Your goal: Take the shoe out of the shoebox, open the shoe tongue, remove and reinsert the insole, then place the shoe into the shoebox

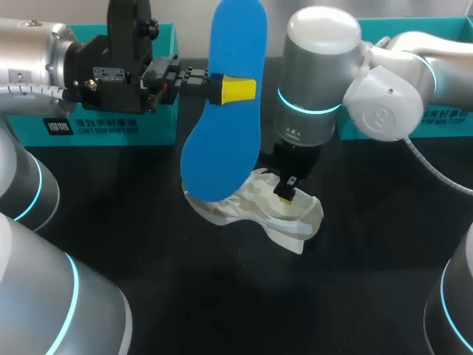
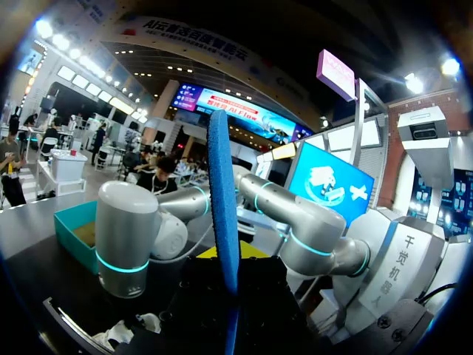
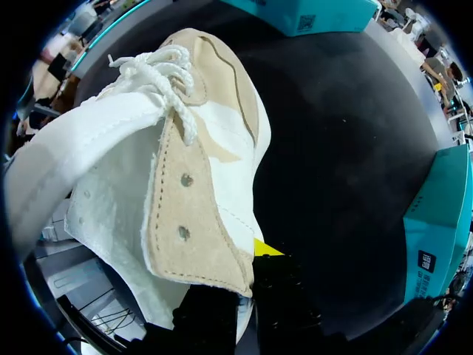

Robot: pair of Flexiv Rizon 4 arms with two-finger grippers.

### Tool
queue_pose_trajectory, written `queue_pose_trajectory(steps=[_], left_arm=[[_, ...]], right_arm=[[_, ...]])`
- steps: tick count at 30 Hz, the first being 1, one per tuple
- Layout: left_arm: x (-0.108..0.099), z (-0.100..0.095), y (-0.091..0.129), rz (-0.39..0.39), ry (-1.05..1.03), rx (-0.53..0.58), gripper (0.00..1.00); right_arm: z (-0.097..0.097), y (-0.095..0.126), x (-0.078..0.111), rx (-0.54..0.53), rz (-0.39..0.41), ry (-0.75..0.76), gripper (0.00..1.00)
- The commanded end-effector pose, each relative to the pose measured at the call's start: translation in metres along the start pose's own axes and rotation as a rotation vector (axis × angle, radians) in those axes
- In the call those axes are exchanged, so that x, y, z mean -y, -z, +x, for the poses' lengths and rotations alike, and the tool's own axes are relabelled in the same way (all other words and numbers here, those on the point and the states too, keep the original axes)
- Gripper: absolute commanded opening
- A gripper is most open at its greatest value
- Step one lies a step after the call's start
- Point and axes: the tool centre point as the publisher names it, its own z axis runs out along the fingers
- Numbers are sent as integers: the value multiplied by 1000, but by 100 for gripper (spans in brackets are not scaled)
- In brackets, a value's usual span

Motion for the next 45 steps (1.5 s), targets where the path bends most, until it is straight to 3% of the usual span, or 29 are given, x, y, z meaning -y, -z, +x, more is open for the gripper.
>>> queue_pose_trajectory(steps=[1, 5, 15, 20, 39, 45], left_arm=[[1, -1, 0, -3, 0, -1, 0], [1, -1, 0, -3, 0, -1, 0], [1, -1, 0, -3, 0, -1, 0], [1, -1, 0, -3, 0, -1, 0], [1, -1, 0, -3, 0, -1, 0], [1, -1, 0, -3, 0, -1, 0]], right_arm=[[0, 1, 1, 0, -4, 0, 0], [1, 5, 3, 1, -20, -32, 0], [20, 26, 28, 7, -129, -477, 0], [35, 20, 35, -25, -185, -656, 0], [37, 19, 36, -41, -207, -674, 0], [47, 15, 37, -34, -221, -881, 0]])
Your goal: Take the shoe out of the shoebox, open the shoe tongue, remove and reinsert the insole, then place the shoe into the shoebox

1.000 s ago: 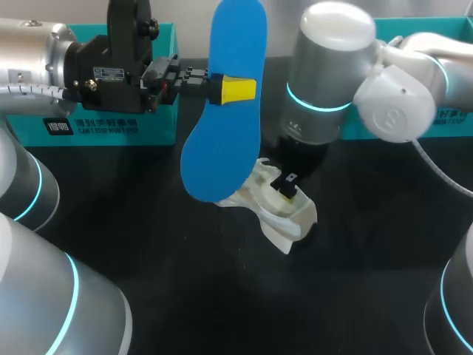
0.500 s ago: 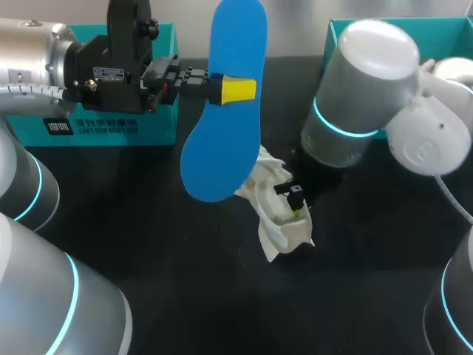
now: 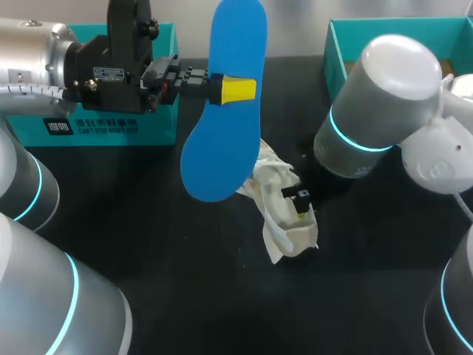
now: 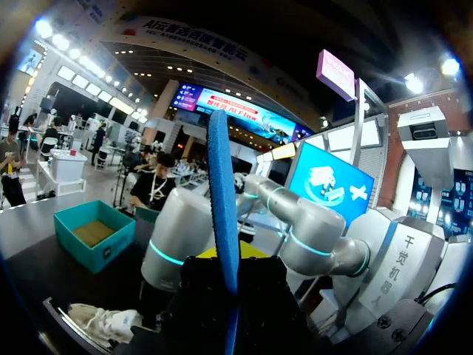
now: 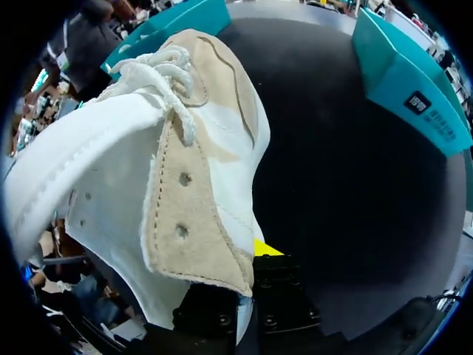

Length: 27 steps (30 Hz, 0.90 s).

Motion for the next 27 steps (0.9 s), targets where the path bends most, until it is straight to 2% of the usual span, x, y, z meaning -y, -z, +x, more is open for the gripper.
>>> queue_pose_trajectory(steps=[1, 4, 7, 10, 23, 25, 27], left_arm=[[1, -1, 0, -3, 0, -1, 0], [1, -1, 0, -3, 0, -1, 0], [1, -1, 0, -3, 0, -1, 0], [1, -1, 0, -3, 0, -1, 0], [1, -1, 0, -3, 0, -1, 0], [1, -1, 0, -3, 0, -1, 0], [1, -1, 0, -3, 0, -1, 0]], right_arm=[[4, -4, 10, -7, -36, -143, 0], [1, -8, 14, 5, -37, -245, 0], [3, -17, 15, 9, -37, -281, 0], [7, -25, 15, 27, -16, -265, 0], [7, -25, 15, 27, -16, -265, 0], [13, -28, 17, 99, -4, -292, 0], [21, -30, 23, 123, 9, -276, 0]])
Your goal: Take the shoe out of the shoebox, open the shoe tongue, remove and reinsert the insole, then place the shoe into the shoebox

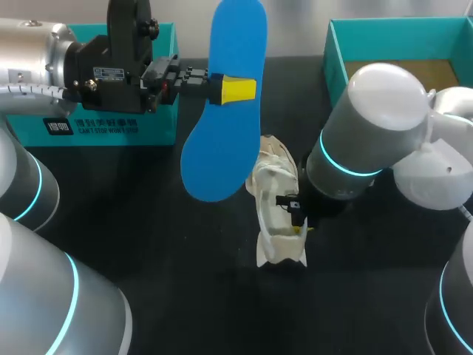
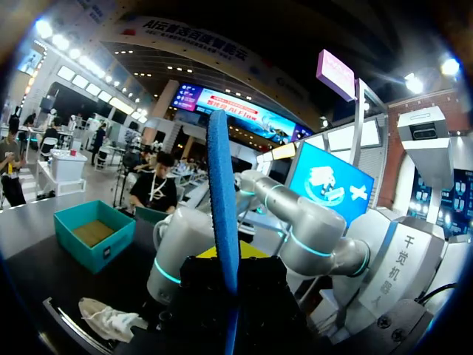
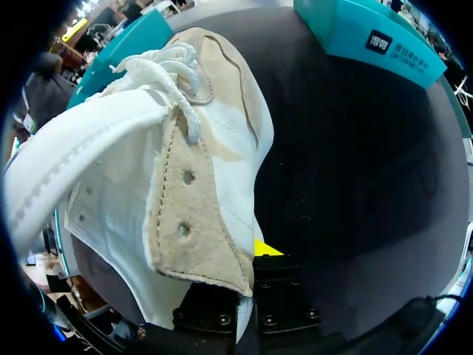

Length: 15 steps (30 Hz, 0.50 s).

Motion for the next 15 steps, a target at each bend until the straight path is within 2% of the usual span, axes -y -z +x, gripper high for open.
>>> queue_pose_trajectory(steps=[1, 6, 15], left_arm=[[1, -1, 0, -3, 0, -1, 0], [1, -1, 0, -3, 0, -1, 0], [1, -1, 0, -3, 0, -1, 0]], right_arm=[[21, -3, 12, 87, 4, 13, 0], [22, -9, 21, 80, 25, 17, 0], [24, -23, 14, 50, 40, 4, 0]])
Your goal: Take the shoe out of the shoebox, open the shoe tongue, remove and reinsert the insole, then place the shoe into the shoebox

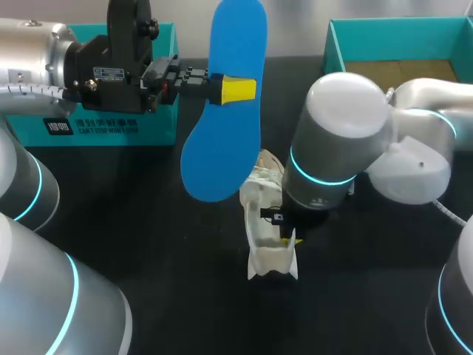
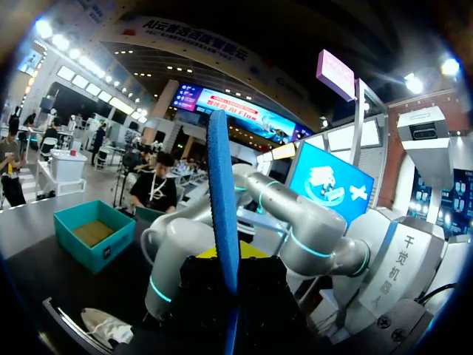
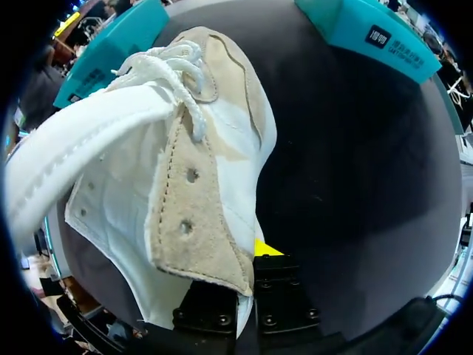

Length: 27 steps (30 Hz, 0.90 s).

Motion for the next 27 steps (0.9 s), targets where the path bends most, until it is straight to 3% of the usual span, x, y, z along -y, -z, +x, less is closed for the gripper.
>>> queue_pose_trajectory(steps=[1, 23, 24, 25, 26, 27], left_arm=[[1, -1, 0, -2, 0, -1, 0], [1, -1, 0, -2, 0, -1, 0], [1, -1, 0, -2, 0, -1, 0], [1, -1, 0, -2, 0, -1, 0], [1, -1, 0, -2, 0, -1, 0], [1, -1, 0, -2, 0, -1, 0]], right_arm=[[3, -14, -6, -12, 13, 8, 0], [3, -42, -17, -71, 61, 22, 0], [3, -42, -17, -74, 63, 19, 9], [3, -41, -16, -75, 63, 16, 36], [3, -41, -16, -75, 62, 14, 71], [3, -39, -16, -75, 62, 11, 98]])
